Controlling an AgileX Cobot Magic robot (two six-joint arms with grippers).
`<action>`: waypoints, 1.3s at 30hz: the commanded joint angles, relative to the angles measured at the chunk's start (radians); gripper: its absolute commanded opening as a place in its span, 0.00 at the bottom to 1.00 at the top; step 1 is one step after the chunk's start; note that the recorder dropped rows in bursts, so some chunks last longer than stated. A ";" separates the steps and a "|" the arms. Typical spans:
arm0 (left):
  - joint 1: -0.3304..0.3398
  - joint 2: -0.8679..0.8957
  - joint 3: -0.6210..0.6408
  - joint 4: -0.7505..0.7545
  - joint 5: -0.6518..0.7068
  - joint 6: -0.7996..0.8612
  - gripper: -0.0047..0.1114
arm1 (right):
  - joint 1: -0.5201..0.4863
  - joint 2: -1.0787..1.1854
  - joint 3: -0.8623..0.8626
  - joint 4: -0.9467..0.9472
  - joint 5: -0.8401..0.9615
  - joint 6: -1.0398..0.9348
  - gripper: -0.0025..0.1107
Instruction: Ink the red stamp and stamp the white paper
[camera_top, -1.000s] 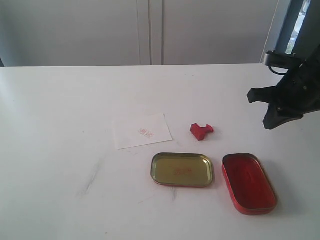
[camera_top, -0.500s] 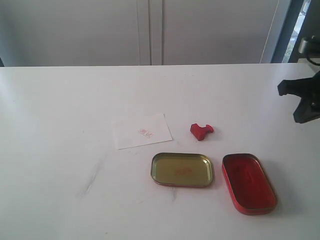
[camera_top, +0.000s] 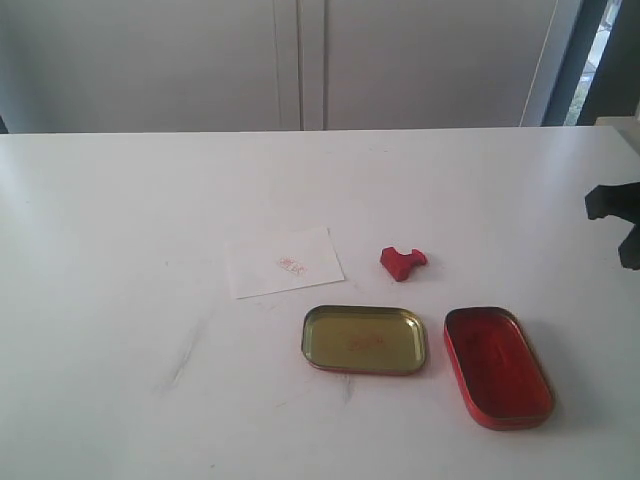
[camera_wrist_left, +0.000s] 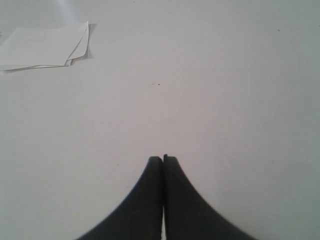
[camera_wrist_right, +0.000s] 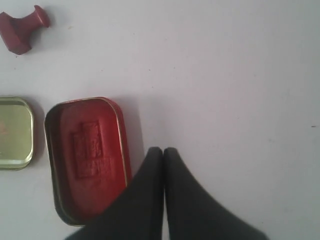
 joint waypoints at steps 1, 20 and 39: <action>0.001 -0.004 0.007 -0.004 0.010 0.000 0.04 | -0.009 -0.056 0.039 -0.025 -0.047 -0.007 0.02; 0.001 -0.004 0.007 -0.004 0.010 0.000 0.04 | -0.009 -0.381 0.160 -0.029 -0.131 -0.034 0.02; 0.001 -0.004 0.007 -0.004 0.010 0.000 0.04 | -0.009 -0.705 0.276 -0.026 -0.210 -0.078 0.02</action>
